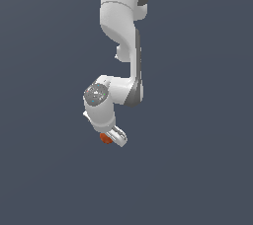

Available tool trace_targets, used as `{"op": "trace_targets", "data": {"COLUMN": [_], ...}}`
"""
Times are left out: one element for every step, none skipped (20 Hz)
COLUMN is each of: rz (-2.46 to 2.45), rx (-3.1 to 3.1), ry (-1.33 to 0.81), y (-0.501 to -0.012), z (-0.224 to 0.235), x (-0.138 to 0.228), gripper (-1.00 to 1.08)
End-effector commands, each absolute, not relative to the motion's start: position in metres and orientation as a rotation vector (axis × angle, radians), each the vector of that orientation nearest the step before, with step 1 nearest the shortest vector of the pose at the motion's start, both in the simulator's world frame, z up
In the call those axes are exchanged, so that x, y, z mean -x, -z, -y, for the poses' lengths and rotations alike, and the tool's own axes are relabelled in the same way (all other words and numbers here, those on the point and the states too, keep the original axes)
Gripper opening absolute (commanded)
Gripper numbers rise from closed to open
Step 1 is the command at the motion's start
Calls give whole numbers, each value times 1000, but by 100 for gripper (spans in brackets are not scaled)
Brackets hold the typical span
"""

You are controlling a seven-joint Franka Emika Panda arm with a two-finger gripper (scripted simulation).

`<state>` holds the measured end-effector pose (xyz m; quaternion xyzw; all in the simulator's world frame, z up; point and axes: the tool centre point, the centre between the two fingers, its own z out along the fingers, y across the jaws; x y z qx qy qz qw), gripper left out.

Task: Pick up the object and move it to a goal position.

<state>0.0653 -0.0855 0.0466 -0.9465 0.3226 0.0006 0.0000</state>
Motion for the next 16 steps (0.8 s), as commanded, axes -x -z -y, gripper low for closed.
{"op": "trace_targets", "data": {"rz": [-1014, -1014, -1014, -1014, -1014, -1014, -1014, -1014, -1014, -1014, -1014, -1014, -1014, -1014, -1014, -1014], "rx": [2973, 2973, 2973, 2973, 2973, 2974, 2974, 2974, 2974, 2974, 2974, 2974, 2974, 2974, 2974, 2974], "ry": [0, 0, 0, 0, 0, -2, -2, -2, -2, -2, -2, -2, -2, -2, -2, -2], "y": [-47, -47, -47, -47, -47, -47, -47, -48, -50, -53, -56, -60, -65, -71, -77, -84], "z": [86, 86, 86, 86, 86, 86, 85, 85, 85, 85, 84, 84, 83, 83, 82, 81], "x": [-66, -66, -66, -66, -66, -65, -65, -66, -66, -66, -67, -68, -68, -69, -70, -72], "gripper": [-100, -100, -100, -100, -100, -100, -100, -100, -100, -100, -100, -100, -100, -100, -100, -100]}}
